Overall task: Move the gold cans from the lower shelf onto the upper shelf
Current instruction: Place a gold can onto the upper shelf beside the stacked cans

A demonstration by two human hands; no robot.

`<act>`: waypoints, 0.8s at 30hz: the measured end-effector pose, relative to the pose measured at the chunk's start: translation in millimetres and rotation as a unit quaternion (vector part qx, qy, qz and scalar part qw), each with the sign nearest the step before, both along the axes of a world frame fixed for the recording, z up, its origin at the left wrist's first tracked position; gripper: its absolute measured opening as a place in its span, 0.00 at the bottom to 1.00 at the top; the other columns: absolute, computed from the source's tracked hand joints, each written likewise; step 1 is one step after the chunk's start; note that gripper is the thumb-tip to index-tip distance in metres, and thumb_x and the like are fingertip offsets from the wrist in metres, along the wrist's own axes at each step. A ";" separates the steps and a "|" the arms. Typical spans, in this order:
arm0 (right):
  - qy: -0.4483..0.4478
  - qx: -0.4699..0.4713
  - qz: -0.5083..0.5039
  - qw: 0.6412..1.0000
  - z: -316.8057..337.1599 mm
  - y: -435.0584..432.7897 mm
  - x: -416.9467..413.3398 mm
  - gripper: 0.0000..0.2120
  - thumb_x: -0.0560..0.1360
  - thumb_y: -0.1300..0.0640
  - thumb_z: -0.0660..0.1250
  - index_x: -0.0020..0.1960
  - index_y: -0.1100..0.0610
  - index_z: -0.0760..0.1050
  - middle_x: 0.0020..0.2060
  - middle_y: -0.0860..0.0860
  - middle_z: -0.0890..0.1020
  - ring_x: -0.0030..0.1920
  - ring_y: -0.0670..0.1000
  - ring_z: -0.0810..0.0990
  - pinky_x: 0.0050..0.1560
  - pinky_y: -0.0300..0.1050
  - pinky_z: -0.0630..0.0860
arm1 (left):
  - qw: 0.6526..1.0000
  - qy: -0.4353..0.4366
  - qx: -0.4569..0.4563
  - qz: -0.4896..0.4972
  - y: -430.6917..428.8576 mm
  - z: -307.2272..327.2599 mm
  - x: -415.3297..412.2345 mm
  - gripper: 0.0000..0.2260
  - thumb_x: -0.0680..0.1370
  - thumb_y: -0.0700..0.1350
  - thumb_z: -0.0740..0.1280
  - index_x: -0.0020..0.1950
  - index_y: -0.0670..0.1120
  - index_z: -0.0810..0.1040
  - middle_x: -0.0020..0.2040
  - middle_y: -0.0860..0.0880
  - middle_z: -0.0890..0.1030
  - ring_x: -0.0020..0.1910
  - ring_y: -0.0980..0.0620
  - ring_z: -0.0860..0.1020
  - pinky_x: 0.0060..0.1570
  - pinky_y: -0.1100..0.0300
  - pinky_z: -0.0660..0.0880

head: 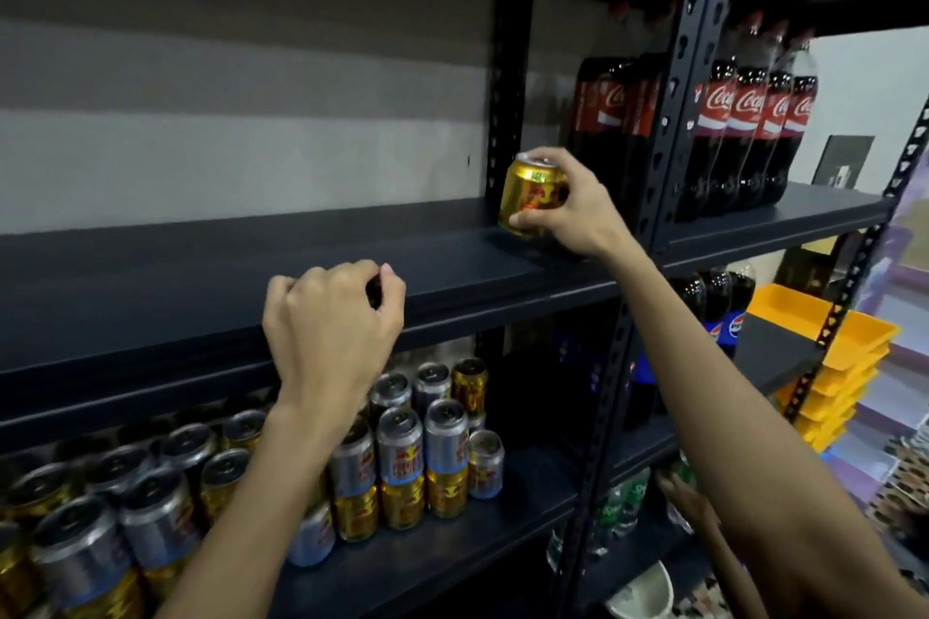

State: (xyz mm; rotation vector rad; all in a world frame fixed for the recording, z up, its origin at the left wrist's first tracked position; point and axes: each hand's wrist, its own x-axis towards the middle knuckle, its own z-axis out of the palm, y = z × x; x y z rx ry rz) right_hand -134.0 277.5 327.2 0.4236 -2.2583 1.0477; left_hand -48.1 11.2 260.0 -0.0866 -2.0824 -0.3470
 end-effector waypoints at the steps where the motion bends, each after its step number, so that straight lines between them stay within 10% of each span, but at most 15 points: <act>1: -0.010 0.002 -0.002 1.000 -1.0 1.4 -11.2 0.32 0.66 0.60 0.82 0.64 0.45 0.72 0.59 0.46 0.77 0.60 0.53 0.79 0.59 0.43 0.76 | 1.000 -0.025 0.004 0.006 -1.4 10.2 -0.5 0.15 0.79 0.49 0.65 0.34 0.46 0.82 0.25 0.47 0.75 0.25 0.45 0.71 0.35 0.56 0.65; 7: -0.056 -0.010 -0.011 0.998 -10.2 10.5 -36.9 0.36 0.66 0.61 0.82 0.67 0.45 0.68 0.60 0.51 0.79 0.56 0.52 0.81 0.59 0.55 0.81 | 0.992 -0.102 -0.070 0.018 -6.9 18.6 -17.9 0.17 0.80 0.58 0.57 0.49 0.52 0.83 0.45 0.51 0.81 0.44 0.48 0.75 0.37 0.55 0.66; 17: -0.029 0.001 -0.056 0.998 -22.6 12.4 -26.3 0.34 0.73 0.60 0.77 0.71 0.44 0.65 0.57 0.49 0.77 0.51 0.48 0.80 0.43 0.30 0.72 | 0.971 -0.218 -0.094 0.038 -6.6 23.3 -14.9 0.22 0.81 0.61 0.48 0.61 0.54 0.77 0.58 0.52 0.76 0.58 0.49 0.72 0.53 0.49 0.67; 24: -0.031 0.017 -0.085 0.996 -25.6 6.6 -26.6 0.40 0.69 0.51 0.81 0.72 0.43 0.61 0.61 0.52 0.77 0.57 0.53 0.79 0.58 0.48 0.78 | 0.923 -0.360 -0.122 -0.065 -11.2 37.3 -32.1 0.22 0.83 0.59 0.45 0.73 0.57 0.65 0.70 0.49 0.67 0.70 0.49 0.63 0.65 0.45 0.61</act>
